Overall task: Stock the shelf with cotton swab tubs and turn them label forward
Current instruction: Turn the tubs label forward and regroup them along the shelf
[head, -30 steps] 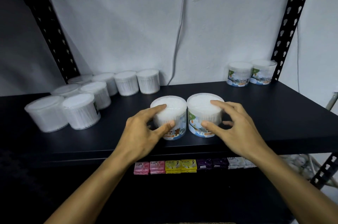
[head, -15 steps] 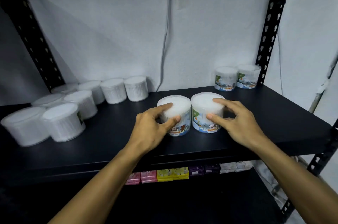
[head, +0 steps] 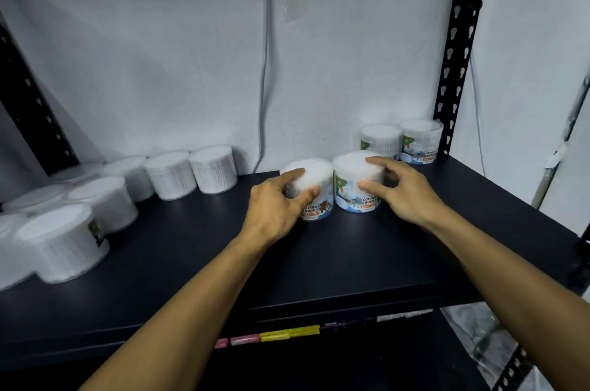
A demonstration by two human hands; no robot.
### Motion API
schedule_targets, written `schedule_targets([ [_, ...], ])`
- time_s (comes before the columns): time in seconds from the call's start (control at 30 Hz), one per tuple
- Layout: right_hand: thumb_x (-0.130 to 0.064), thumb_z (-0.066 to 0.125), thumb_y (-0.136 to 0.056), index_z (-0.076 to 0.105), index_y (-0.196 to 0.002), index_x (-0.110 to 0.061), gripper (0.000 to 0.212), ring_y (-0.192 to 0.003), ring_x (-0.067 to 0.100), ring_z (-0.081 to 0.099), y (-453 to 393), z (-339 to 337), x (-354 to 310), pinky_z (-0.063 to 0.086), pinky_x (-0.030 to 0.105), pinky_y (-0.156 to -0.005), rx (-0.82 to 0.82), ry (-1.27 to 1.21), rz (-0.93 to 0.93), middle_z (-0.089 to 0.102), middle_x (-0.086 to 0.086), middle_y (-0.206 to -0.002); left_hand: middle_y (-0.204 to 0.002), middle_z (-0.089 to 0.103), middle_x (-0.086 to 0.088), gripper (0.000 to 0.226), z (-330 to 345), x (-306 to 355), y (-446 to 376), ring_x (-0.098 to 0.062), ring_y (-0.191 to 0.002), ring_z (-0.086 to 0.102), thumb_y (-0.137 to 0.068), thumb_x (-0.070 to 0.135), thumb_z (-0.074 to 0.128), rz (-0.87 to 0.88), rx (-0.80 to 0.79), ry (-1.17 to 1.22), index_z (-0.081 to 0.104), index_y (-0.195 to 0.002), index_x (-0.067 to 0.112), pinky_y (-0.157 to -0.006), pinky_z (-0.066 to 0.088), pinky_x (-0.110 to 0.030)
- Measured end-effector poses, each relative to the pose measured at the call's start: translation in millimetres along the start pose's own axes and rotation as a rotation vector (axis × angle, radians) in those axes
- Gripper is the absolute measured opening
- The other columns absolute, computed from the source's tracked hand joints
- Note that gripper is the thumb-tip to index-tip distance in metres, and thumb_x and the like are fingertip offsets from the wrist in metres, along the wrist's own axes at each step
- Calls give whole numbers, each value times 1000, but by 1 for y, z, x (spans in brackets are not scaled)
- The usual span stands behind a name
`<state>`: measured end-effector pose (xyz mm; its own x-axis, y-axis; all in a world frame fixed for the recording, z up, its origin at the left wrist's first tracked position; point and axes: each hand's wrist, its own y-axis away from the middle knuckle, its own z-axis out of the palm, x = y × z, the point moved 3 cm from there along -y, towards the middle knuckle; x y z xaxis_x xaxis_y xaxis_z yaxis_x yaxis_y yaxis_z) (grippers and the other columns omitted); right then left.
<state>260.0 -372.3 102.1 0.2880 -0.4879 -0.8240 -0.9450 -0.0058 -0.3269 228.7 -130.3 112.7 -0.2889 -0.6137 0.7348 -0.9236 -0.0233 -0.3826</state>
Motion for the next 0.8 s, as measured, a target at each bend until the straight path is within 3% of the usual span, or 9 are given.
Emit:
schedule_targets([
  [0.1,-30,76,-77,58,-123,-34,49,-119,18,53,-24,7,3,44,39,-103,-18,12,29,54,2,-131,-123,64,-4,56,3,-5,-21,-11,-108,60,-82,48,72,-8,0,-16,60,-132,25,-93,43,-15],
  [0.27,-30,76,-77,59,-123,-31,49,-109,20,56,-60,18,6,41,36,-105,40,91,55,49,7,-121,-132,60,-4,57,13,-19,-56,-16,-117,57,-83,48,70,-13,-24,-16,58,-133,25,-103,44,-27],
  [0.33,-28,75,-79,59,-126,-26,50,-111,22,51,-69,22,4,35,31,-109,87,147,66,39,9,-120,-133,60,-3,58,17,-25,-70,-17,-117,58,-82,51,70,-11,-33,-26,58,-133,26,-104,44,-32],
  [0.57,-20,65,-89,52,-135,-18,48,-126,29,42,-92,35,-1,26,24,-107,134,247,94,35,14,-132,-131,61,-4,59,22,-36,-100,-19,-116,60,-83,52,68,-5,-38,-57,56,-134,26,-101,47,-35],
  [0.8,-9,51,-91,56,-130,-14,40,-108,37,56,-103,48,-3,39,36,-106,148,334,59,37,20,-125,-134,59,-3,59,23,-43,-116,-18,-114,61,-82,51,70,-15,-41,-34,57,-134,25,-100,48,-33],
])
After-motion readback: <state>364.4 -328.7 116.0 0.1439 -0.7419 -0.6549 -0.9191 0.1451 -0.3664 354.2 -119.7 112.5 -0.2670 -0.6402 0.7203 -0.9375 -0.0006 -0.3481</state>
